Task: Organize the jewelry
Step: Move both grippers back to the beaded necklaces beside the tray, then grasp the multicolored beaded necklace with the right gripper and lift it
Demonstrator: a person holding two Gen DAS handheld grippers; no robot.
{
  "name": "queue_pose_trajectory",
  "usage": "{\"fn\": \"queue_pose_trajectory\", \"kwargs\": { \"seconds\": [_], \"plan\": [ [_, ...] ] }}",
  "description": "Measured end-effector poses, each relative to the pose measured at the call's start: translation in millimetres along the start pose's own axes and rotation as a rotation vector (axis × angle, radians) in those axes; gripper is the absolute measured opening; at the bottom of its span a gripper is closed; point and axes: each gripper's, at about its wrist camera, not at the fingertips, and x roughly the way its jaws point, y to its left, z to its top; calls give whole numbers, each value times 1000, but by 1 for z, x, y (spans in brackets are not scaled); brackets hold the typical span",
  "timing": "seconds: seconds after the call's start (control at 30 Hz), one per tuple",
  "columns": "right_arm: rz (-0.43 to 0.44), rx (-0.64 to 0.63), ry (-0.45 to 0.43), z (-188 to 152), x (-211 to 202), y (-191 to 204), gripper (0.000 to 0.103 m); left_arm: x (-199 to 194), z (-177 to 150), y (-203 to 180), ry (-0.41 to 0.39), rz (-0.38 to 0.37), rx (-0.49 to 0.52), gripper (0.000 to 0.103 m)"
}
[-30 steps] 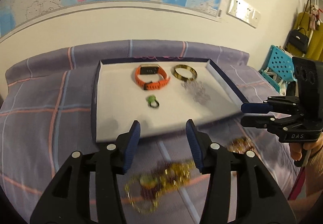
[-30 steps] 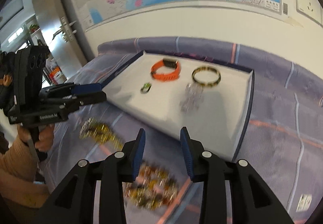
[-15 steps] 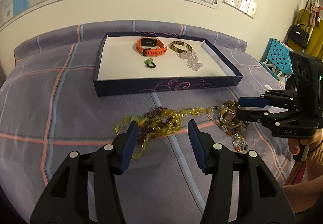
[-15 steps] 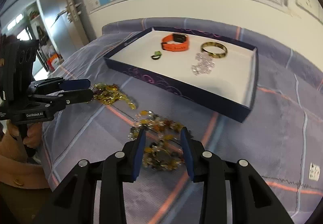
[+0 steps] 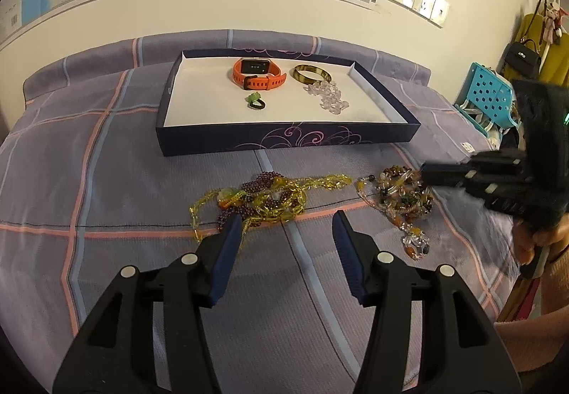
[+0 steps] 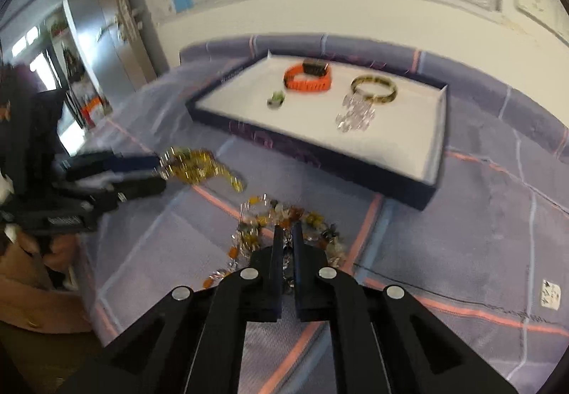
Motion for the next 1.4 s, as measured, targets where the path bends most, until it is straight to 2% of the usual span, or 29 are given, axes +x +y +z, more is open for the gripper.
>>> {"fn": "queue_pose_trajectory", "kwargs": {
  "seconds": [0.27, 0.53, 0.63, 0.73, 0.87, 0.93, 1.0, 1.17, 1.27, 1.33, 1.37, 1.4],
  "plan": [
    [31, 49, -171, 26, -60, -7, 3, -1, -7, -12, 1, -22, 25, 52],
    [22, 54, -304, 51, -100, -8, 3, -5, -6, -6, -8, -13, 20, 52],
    [36, 65, -355, 59, -114, -9, 3, -5, -6, -3, -8, -8, 14, 52],
    [85, 67, -381, 64, -122, -7, 3, -5, -6, -3, -8, -22, 14, 52],
    [101, 41, -354, 69, -114, 3, 3, -1, -3, -16, -5, -84, 44, 52],
    [126, 31, -339, 69, -109, 8, 3, -1, 0, -26, -11, -147, 61, 54],
    [166, 22, -303, 70, -97, 14, 4, 0, 5, -34, -32, -197, 72, 61],
    [201, 2, -192, 67, -60, 26, 3, 7, 24, -61, -97, -261, 121, 61],
    [204, 16, -138, 63, -40, 23, 3, 19, 36, -71, -89, -283, 136, 55],
    [190, 25, -113, 59, -30, 19, 3, 29, 41, -76, -64, -289, 142, 30],
    [187, 32, -96, 57, -24, 16, 4, 35, 42, -78, -33, -290, 141, 12],
    [194, 45, -75, 54, -18, 12, 4, 42, 42, -78, -2, -279, 132, 8]
  ]
}}
